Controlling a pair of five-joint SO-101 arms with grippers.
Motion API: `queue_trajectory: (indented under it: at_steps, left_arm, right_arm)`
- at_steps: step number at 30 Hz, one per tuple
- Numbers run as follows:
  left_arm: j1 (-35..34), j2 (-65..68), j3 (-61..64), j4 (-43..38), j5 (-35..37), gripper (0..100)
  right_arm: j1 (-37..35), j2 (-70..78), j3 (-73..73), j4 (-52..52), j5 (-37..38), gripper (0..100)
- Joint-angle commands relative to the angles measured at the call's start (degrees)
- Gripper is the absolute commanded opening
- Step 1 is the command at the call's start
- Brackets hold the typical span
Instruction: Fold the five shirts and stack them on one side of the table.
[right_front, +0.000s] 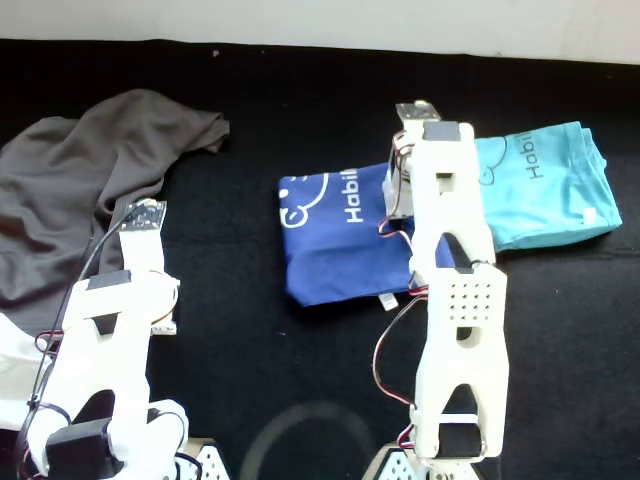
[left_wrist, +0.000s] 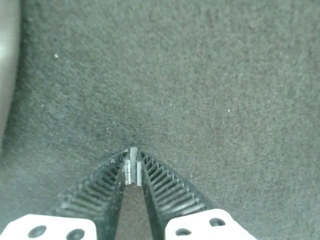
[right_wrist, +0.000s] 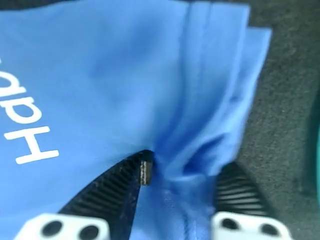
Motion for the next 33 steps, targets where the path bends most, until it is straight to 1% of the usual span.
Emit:
queue_trajectory:
  at_steps: [1,4,9,11,14,19,25,29,33]
  left_arm:
    - [-0.84,-0.22,0.22,-0.88,0.44,1]
    - [-0.84,-0.22,0.22,-0.88,0.44,1]
    - [-0.84,-0.22,0.22,-0.88,0.44,1]
    - [-0.84,-0.22,0.22,-0.88,0.44,1]
    - [-0.84,-0.22,0.22,-0.88,0.44,1]
    - [-0.84,-0.22,0.22,-0.88,0.44,1]
    - [-0.84,-0.22,0.22,-0.88,0.44,1]
    - [-0.84,-0.22,0.22,-0.88,0.44,1]
    - [-0.84,-0.22,0.22,-0.88,0.44,1]
  right_arm:
    - [1.27,1.63,-1.98,-0.75,-0.62,1.5]
    - [1.89,1.63,-7.34,2.42,-0.62,0.7]
    - [3.21,1.63,-24.84,11.38,0.44,0.6]
    - [4.62,1.63,-29.41,11.21,4.13,0.6]
    - [6.73,1.63,-31.52,11.21,9.41,0.6]
    - [10.24,0.48,-31.6,11.3,13.71,0.6]
    - [12.18,-10.68,-25.71,11.21,15.03,0.6]
    - [12.26,-19.38,-17.89,11.12,21.98,0.6]
    - [13.23,-24.57,-12.18,11.12,28.13,0.6]
